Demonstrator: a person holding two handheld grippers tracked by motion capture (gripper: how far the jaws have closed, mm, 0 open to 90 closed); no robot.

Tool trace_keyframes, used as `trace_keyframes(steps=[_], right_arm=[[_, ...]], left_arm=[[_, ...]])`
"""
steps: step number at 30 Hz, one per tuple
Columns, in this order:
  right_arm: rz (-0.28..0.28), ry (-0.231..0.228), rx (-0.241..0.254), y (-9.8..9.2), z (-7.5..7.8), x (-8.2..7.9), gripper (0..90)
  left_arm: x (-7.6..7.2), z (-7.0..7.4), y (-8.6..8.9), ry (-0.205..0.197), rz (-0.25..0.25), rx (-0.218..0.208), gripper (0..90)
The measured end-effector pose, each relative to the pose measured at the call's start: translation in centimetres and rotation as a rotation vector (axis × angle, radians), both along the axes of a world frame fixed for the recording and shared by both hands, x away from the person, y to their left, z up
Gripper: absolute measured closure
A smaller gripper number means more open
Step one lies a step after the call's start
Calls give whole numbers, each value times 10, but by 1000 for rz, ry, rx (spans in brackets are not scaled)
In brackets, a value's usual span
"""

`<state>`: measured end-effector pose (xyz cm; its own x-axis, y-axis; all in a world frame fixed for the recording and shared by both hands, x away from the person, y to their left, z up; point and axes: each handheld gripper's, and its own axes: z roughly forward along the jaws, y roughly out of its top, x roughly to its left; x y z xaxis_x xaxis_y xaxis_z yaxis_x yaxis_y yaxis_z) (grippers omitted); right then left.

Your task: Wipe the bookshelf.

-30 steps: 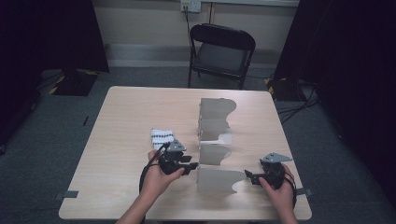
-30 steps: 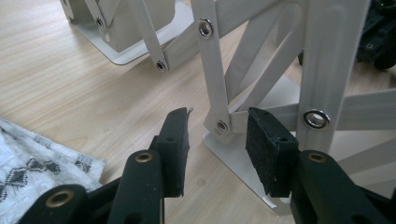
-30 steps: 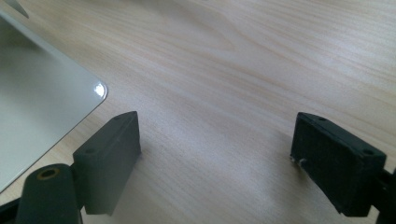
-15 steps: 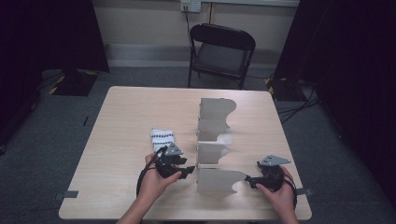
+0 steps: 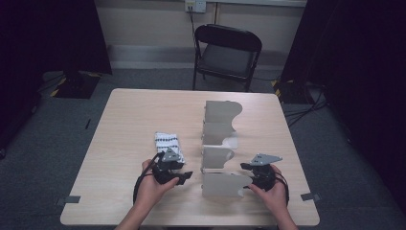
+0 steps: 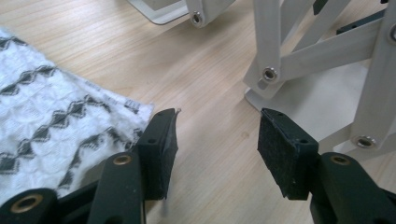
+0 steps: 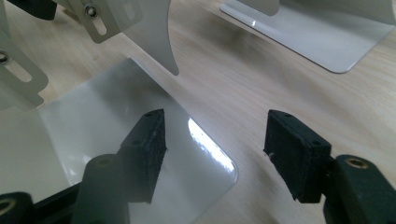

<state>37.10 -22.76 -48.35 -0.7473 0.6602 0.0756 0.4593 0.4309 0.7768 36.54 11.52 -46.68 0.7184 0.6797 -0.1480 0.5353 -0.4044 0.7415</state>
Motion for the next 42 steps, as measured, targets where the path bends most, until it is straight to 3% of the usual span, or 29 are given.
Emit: trace_keyframes(steps=[2, 17, 25, 27, 32, 37, 42], right_arm=[[4, -1, -11, 4, -2, 4, 398], [-56, -41, 61, 26, -3, 27, 422], [-78, -54, 53, 30, -4, 32, 424], [-71, -49, 15, 30, -4, 31, 411], [-49, -24, -5, 17, -8, 20, 373], [-75, 1, -46, -2, -14, 11, 353], [-76, -13, -66, -11, -14, 6, 352]], left_arm=[[1, -1, 2, 2, 0, 10, 472], [1, -4, 6, 10, 7, 5, 469], [-1, -7, 2, 8, -5, 9, 469], [-2, -7, 3, 12, -9, 13, 469], [-6, -9, 2, 9, -14, 7, 469], [-11, -13, -5, 17, -44, 20, 469], [-17, -18, -10, 32, -72, 29, 469]])
